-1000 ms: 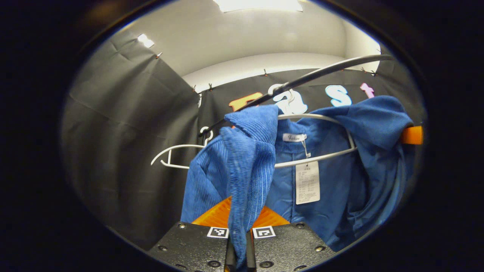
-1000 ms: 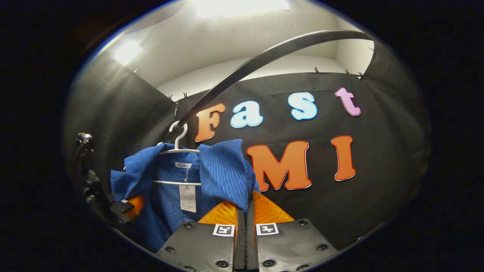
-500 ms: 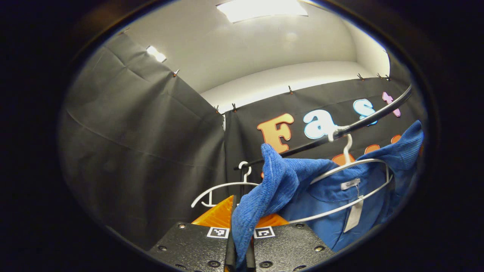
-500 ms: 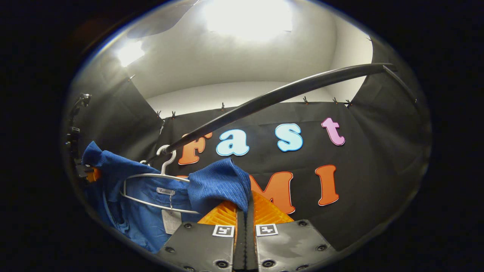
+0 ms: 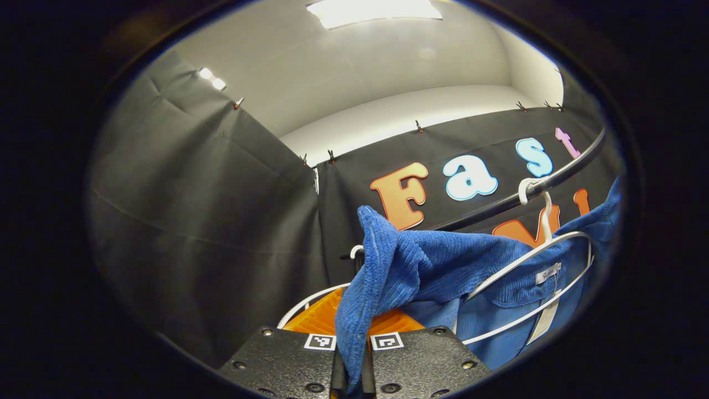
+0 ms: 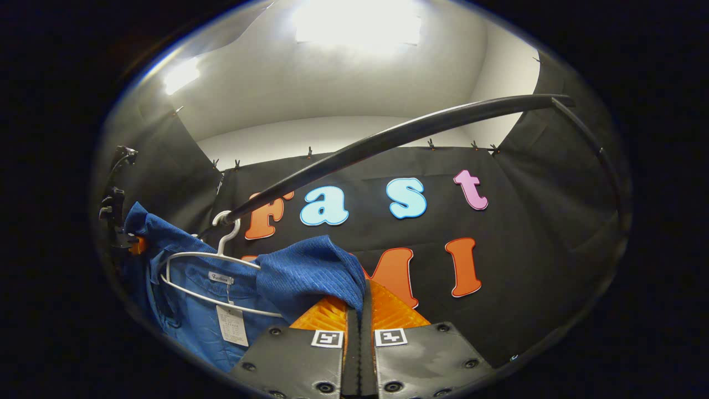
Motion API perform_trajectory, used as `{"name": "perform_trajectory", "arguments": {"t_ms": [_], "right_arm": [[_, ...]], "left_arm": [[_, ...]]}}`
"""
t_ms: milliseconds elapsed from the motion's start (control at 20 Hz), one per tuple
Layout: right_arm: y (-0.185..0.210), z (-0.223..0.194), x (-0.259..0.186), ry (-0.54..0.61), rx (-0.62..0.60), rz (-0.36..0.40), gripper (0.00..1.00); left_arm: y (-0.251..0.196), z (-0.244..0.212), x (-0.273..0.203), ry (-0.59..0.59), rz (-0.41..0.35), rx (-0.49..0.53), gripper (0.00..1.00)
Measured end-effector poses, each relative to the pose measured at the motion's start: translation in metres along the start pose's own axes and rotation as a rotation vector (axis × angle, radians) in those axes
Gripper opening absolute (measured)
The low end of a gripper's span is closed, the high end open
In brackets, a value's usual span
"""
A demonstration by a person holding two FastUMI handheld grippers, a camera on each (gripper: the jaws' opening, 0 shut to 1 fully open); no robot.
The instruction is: Grasp the clothes on the hanger with both hands and then place them into the laundry hamper below.
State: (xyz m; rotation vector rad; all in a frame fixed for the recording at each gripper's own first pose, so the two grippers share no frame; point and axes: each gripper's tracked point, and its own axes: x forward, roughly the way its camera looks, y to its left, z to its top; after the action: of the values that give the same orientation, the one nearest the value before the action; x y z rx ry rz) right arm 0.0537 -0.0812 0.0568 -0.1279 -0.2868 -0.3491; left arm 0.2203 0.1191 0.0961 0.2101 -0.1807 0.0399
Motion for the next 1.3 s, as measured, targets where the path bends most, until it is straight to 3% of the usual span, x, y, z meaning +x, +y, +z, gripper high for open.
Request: {"name": "perform_trajectory", "arguments": {"t_ms": [300,400,500,700,1000,1300], "right_arm": [[-0.009,-0.004,0.007,0.003,-0.001,-0.035,0.07],[-0.012,-0.004,0.007,0.007,0.005,-0.043,0.07],[-0.012,-0.003,0.009,0.006,0.009,-0.048,0.07],[-0.005,0.000,0.011,0.004,0.006,-0.044,0.07],[-0.002,0.008,0.011,-0.003,-0.023,-0.054,0.07],[0.001,0.013,0.011,-0.006,-0.036,-0.046,0.07]], "left_arm": [[0.016,-0.039,0.036,0.062,-0.030,-0.144,0.09],[0.019,-0.053,0.046,0.077,-0.056,-0.147,0.10],[0.014,-0.081,0.058,0.119,-0.088,-0.145,0.10],[-0.006,-0.137,0.060,0.217,-0.111,-0.279,0.09],[-0.029,-0.189,0.057,0.298,-0.123,-0.299,0.09],[-0.039,-0.207,0.076,0.313,-0.134,-0.324,0.08]]}}
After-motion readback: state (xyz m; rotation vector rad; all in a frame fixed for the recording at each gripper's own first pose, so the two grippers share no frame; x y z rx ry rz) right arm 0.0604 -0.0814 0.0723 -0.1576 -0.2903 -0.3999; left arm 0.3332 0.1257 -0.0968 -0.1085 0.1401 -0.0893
